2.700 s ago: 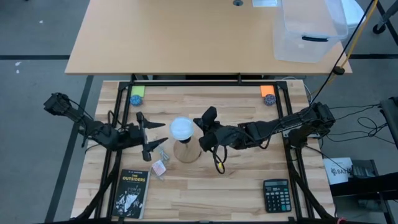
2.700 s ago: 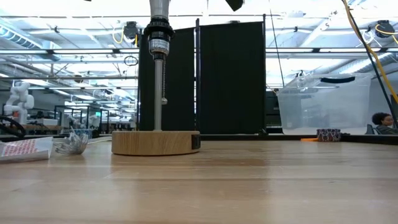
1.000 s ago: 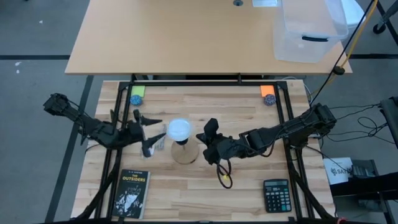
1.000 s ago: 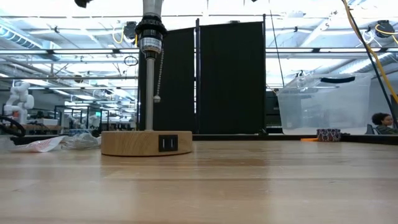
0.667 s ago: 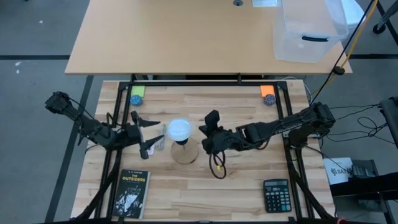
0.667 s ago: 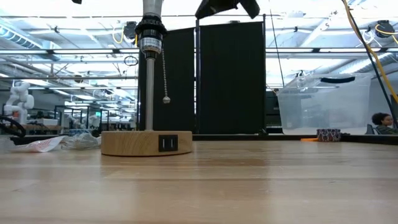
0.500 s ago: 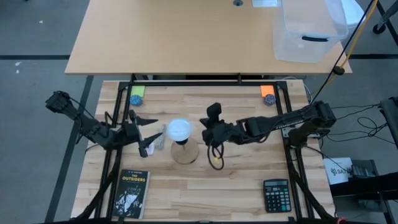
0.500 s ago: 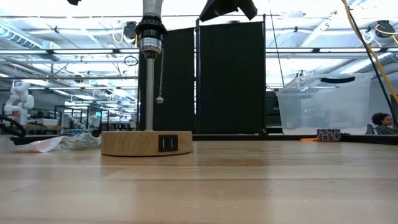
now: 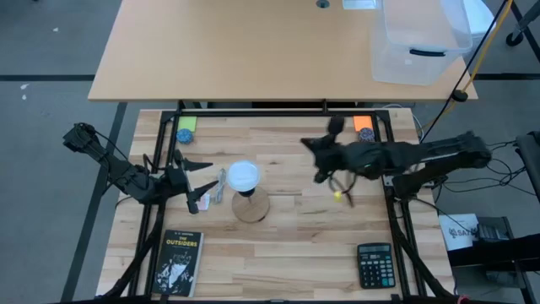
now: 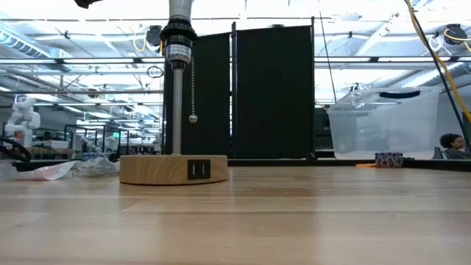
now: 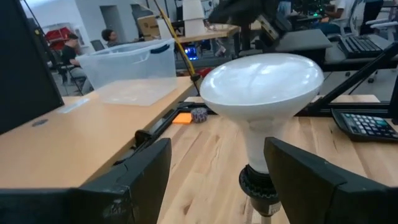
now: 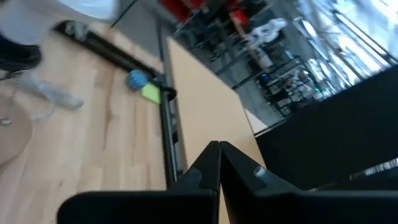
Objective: Screw lightbulb
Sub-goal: Insert the lightbulb on the lamp
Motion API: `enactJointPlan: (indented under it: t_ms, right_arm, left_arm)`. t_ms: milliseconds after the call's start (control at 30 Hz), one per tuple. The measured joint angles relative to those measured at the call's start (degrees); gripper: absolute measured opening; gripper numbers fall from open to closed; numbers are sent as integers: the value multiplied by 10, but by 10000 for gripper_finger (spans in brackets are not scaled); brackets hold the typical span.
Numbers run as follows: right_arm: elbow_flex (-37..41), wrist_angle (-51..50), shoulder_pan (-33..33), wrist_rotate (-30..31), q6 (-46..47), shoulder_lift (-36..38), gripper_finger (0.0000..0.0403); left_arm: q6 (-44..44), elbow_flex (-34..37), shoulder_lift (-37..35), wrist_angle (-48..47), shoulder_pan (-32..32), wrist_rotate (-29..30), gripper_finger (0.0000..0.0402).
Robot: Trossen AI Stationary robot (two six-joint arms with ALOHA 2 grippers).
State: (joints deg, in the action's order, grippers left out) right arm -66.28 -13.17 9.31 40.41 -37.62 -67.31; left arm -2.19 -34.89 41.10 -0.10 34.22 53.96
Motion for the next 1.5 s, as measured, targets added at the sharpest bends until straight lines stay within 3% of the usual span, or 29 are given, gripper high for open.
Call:
enactJointPlan:
  t_ms: [133, 233, 433, 833, 1033, 1500]
  right_arm:
    - [117, 75, -7, -4, 23, 89, 0]
    - [194, 125, -10, -46, 63, 132, 0]
    - [292, 271, -10, -141, 114, 127, 0]
    - [302, 389, -10, -198, 120, 21, 0]
    - [302, 396, -10, -229, 95, 18, 0]
    - [302, 390, -11, -221, 82, 33, 0]
  left_arm:
    - [24, 0, 0, -24, -6, 0, 263]
    - [63, 0, 3, -46, -19, -7, 263]
    - [127, 51, 28, -22, -47, -29, 263]
    - [154, 150, 111, 186, -80, -121, 263]
    - [168, 176, 193, 282, -109, -147, 263]
    - [168, 177, 390, 480, -169, -238, 263]
